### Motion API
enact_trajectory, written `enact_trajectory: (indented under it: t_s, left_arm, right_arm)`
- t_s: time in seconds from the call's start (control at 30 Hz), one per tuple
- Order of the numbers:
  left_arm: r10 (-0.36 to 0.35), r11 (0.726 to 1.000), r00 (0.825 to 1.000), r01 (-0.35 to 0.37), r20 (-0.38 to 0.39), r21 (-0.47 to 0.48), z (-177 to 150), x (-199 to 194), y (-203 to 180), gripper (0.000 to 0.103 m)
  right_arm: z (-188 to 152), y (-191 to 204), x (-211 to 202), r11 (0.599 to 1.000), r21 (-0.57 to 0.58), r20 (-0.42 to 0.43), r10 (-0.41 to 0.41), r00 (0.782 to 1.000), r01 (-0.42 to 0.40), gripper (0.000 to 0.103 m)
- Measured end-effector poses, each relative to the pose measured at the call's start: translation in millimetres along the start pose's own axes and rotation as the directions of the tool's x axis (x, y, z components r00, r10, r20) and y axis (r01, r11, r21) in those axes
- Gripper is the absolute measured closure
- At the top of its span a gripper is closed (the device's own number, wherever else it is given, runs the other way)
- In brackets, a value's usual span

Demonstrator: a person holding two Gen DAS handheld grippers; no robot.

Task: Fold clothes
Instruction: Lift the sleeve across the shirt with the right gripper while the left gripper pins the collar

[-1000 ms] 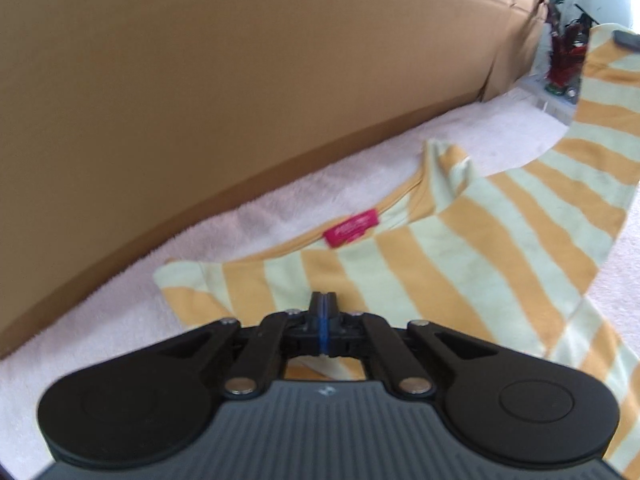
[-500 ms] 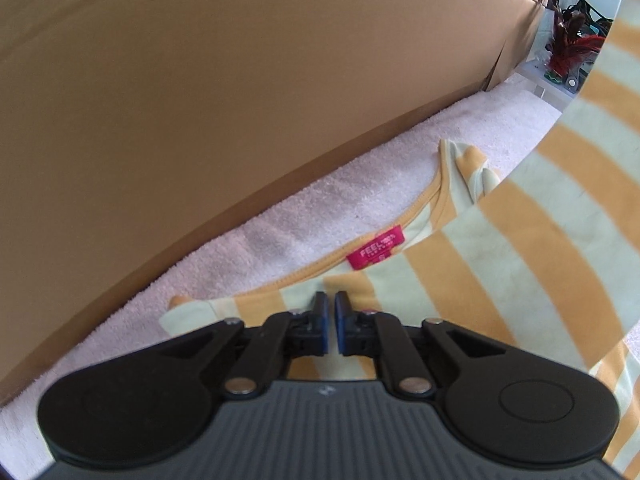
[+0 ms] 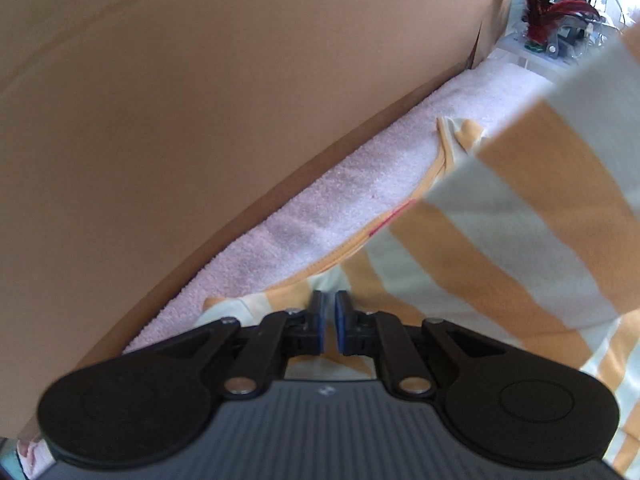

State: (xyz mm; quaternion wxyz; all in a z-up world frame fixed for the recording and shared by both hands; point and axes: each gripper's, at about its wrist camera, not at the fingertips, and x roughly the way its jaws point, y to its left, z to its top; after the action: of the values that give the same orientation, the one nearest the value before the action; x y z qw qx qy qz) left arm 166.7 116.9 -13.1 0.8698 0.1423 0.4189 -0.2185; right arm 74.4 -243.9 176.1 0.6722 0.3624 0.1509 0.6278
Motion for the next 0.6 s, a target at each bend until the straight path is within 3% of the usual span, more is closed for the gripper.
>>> enact_trajectory:
  t_s: [0.17, 0.3, 0.6]
  left_arm:
    - [-0.027, 1.0, 0.999, 0.027, 0.039, -0.004, -6, -1, 8, 0.093]
    - [-0.018, 1.0, 0.998, 0.018, 0.063, 0.001, -12, -7, 5, 0.093]
    - [0.017, 1.0, 0.997, -0.019, 0.075, 0.018, -13, -4, -3, 0.092]
  right_arm:
    - [-25, 4, 5, 0.998, 0.002, -0.102, 0.057, 0.993, -0.058, 0.094]
    - [-51, -4, 12, 0.993, 0.076, -0.178, 0.1, 0.979, -0.087, 0.094]
    - [-121, -15, 23, 0.977, 0.195, -0.373, 0.157, 0.914, -0.088, 0.094]
